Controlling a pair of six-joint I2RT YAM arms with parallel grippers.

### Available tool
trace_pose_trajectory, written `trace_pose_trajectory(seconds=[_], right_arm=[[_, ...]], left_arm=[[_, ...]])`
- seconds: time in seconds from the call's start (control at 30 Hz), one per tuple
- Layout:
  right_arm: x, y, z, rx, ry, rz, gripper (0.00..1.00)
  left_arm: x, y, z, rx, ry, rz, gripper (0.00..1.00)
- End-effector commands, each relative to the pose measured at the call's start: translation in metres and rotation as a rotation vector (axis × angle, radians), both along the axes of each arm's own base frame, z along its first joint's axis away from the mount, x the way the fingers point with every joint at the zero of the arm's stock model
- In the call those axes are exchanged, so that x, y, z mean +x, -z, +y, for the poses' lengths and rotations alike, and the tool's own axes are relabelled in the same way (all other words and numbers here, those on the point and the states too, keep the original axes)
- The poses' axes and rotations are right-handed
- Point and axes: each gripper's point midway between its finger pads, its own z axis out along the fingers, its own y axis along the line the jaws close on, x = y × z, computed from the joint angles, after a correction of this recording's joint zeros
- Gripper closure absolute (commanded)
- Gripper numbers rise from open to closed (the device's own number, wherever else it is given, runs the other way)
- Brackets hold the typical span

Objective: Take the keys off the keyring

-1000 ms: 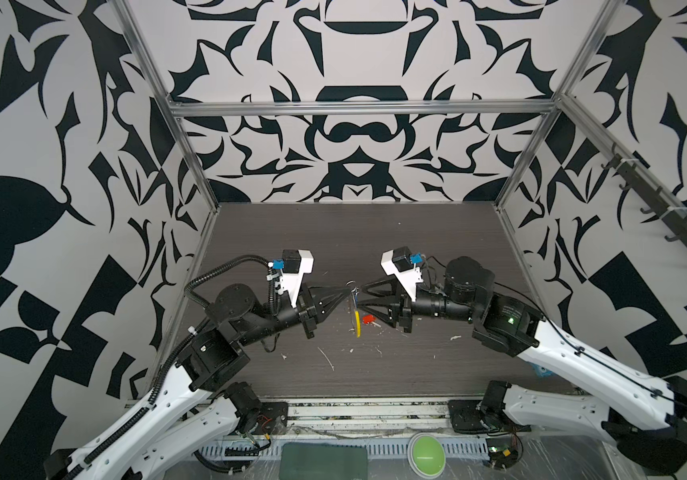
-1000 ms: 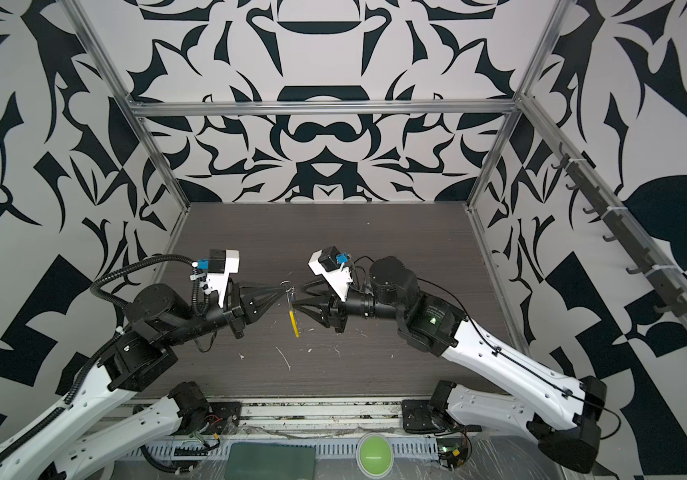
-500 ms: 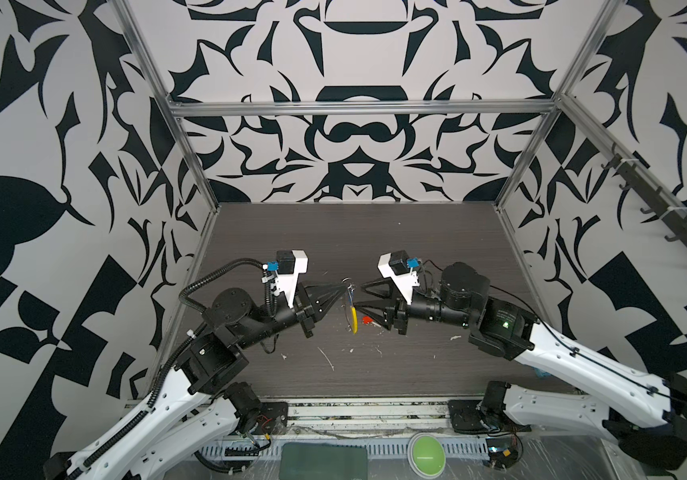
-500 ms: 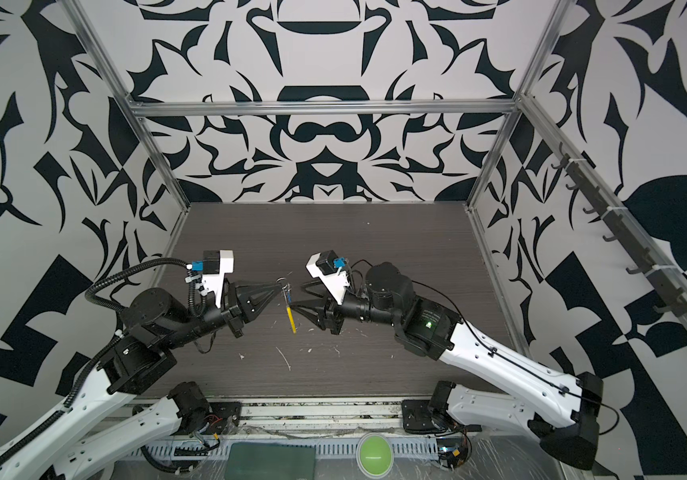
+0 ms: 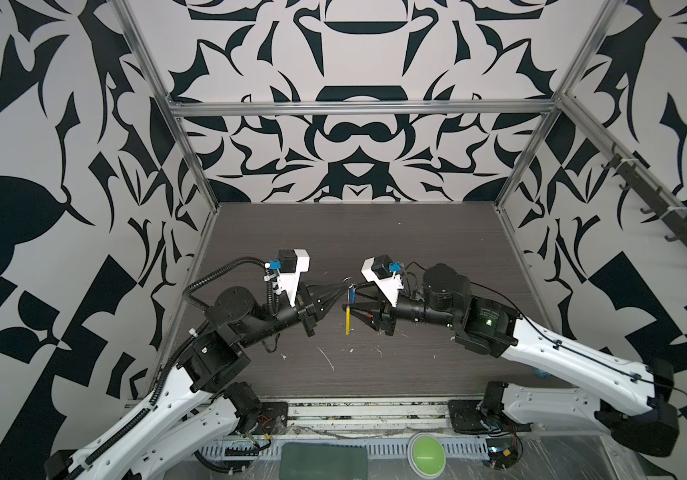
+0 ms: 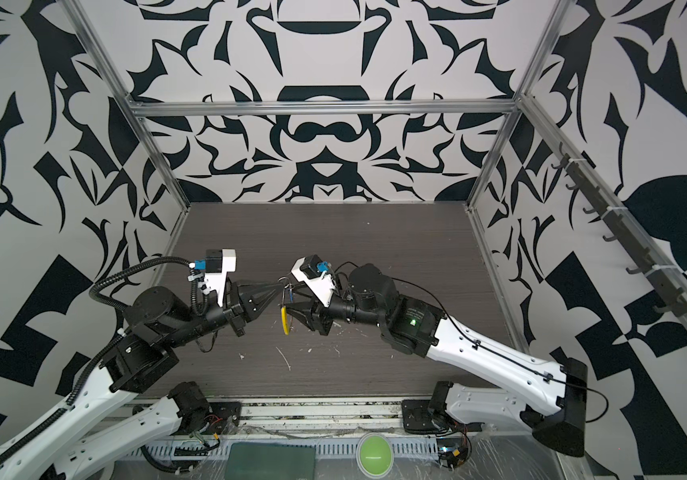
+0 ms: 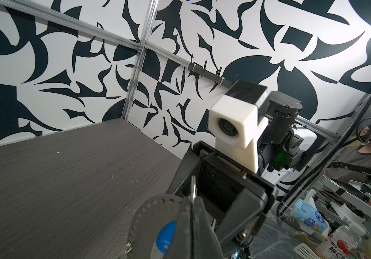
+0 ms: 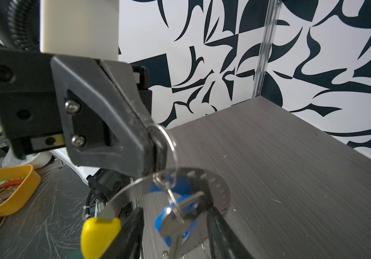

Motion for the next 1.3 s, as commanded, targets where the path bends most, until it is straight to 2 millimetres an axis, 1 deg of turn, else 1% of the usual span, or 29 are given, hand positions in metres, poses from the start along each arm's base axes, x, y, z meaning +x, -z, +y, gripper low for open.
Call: trace_pose_trajectory(seconds=[0.0,0.33,0.63,0.83,0.97,1.1,1.23,1.27], right_arm=[[0.001,-0.046,-0.006,0.096,0.027,-0.09,0.56],[-0.001,-0.049,-0.011,0.08,0.031,-0.1,0.77],[-0.007,-0.042,-0.007,0.054,0.007,-0.105,0.99],[-0.014,-0.037,0.0,0.028,-0.022,-0.118,1.0],[-0.021,-0.027,0.007,0.003,-0.06,-0.1,1.0],[-0.025,-0.017,0.011,-0.025,-0.089,-0.077,1.0],[-0.028,-0.015,0.01,-0.034,-0.1,-0.066,1.0],[-0.028,-0.015,0.009,-0.037,-0.098,-0.064,0.93]], left_arm=[[-0.003,-0.006,0.002,-0.033,0.005,-0.017,1.0],[-0.003,-0.005,0.002,-0.036,0.002,-0.014,1.0],[0.002,-0.009,0.008,-0.082,-0.036,-0.008,1.0],[0.003,-0.011,0.005,-0.103,-0.025,-0.003,1.0],[0.0,-0.011,0.007,-0.116,-0.018,-0.011,1.0],[-0.002,-0.008,0.005,-0.106,-0.003,-0.018,1.0],[-0.005,-0.004,0.004,-0.079,0.011,-0.021,1.0],[-0.006,-0.003,0.004,-0.071,0.013,-0.022,1.0]])
